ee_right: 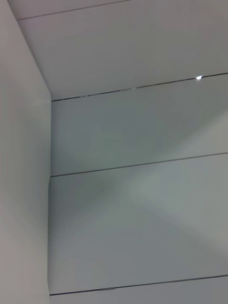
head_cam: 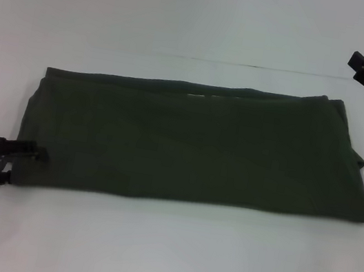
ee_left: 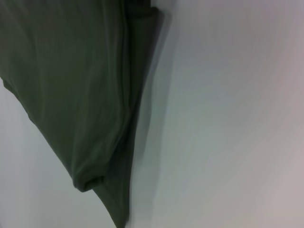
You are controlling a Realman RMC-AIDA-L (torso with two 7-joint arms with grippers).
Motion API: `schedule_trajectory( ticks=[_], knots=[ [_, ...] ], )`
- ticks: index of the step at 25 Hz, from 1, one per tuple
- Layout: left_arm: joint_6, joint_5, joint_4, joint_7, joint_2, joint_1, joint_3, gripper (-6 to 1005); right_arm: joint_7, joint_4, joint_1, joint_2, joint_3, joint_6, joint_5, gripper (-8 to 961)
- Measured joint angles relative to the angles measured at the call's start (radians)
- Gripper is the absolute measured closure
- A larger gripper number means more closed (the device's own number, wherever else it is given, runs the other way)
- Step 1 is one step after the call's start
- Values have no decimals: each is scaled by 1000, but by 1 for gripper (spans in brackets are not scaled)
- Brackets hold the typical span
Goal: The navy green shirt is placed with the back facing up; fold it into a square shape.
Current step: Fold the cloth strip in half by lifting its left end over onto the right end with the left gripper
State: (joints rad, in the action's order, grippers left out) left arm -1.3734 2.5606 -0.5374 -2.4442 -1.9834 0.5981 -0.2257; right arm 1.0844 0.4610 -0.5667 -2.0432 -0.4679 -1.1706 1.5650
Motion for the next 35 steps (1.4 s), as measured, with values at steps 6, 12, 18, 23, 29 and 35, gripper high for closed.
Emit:
schedule_trajectory(
  ticks=[6,12,18,23,29,35],
  knots=[
    [-5,0,1,-5,0,8,0,122,0,1,0,0,0,0,-2,28],
    [5,0,16,-6,1,28,-2,122,0,1,1,0,0,-8,-2,29],
    [8,5,22,-6,3,40,-13,123,0,1,1,0,6,-25,-2,28],
    [8,5,22,-10,4,40,-14,123,1,1,4,0,9,-27,-3,28],
    [11,5,21,-10,5,41,-14,123,2,1,5,-1,9,-28,-4,29],
    [30,4,21,-10,5,42,-14,122,2,1,5,-2,9,-28,-4,28]
  ],
)
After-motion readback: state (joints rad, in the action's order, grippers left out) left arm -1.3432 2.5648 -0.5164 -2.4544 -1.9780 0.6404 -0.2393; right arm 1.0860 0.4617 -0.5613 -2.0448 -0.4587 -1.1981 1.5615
